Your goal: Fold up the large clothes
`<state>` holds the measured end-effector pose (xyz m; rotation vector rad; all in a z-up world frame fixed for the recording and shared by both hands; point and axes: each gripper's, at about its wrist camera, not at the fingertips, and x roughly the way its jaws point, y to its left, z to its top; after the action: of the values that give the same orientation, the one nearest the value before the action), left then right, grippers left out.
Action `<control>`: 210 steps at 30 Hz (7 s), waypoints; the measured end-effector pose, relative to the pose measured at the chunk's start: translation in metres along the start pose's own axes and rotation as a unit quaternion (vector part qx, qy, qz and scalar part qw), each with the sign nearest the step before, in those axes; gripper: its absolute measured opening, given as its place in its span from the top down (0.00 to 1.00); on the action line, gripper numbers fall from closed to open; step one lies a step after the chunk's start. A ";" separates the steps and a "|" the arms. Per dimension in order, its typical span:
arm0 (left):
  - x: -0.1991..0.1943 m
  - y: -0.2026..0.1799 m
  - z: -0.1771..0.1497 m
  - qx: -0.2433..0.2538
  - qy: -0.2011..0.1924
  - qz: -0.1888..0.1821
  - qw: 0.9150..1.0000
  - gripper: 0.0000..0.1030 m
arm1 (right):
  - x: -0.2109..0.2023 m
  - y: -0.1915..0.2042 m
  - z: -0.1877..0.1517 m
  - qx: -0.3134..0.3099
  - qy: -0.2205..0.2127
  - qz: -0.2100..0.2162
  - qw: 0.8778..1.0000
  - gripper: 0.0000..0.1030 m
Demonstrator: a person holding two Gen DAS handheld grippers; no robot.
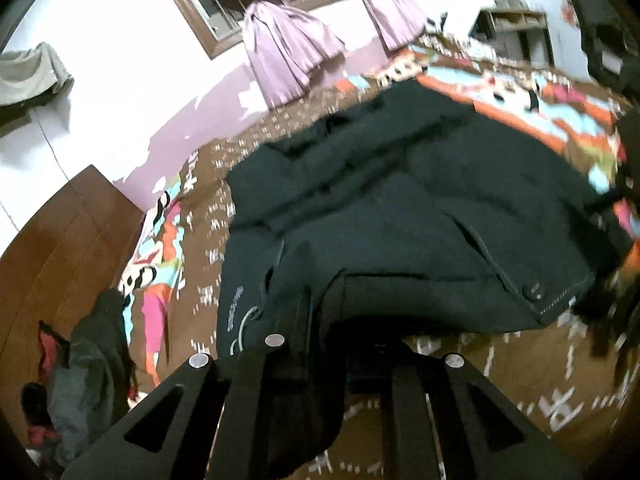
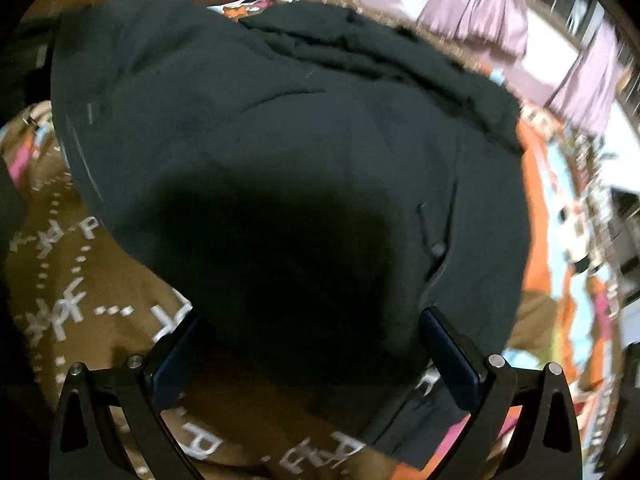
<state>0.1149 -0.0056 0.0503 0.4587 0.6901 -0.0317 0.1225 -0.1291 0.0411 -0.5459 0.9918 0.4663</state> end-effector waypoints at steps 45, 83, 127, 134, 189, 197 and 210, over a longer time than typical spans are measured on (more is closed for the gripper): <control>-0.150 0.060 0.041 -0.072 -0.152 0.021 0.986 0.94 | -0.210 -0.049 0.047 0.066 -0.308 -0.037 0.948 0.90; 0.186 0.148 0.136 -0.126 -0.052 0.004 0.991 0.90 | 0.043 -0.145 0.245 0.058 -0.212 -0.134 0.966 0.70; 0.248 0.143 0.128 -0.184 0.018 -0.061 0.981 0.06 | 0.130 -0.192 0.255 0.203 -0.093 0.048 0.974 0.07; 0.279 0.171 0.127 -0.246 0.034 -0.109 0.963 0.01 | 0.160 -0.209 0.252 0.226 -0.082 0.079 0.968 0.00; 0.284 0.160 0.111 -0.267 -0.026 -0.113 0.957 0.01 | 0.163 -0.199 0.234 0.237 -0.127 0.072 0.960 0.00; 0.276 0.151 0.114 -0.253 -0.024 -0.078 0.964 0.01 | 0.156 -0.192 0.230 0.228 -0.135 0.037 0.964 0.00; 0.220 0.197 0.092 -0.298 -0.031 -0.062 0.952 0.01 | 0.099 -0.227 0.186 0.248 -0.186 0.003 0.951 0.00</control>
<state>0.3765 0.1596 0.0540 -0.1677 0.6300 0.0440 0.4259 -0.1763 0.0843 0.0031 0.7071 0.2929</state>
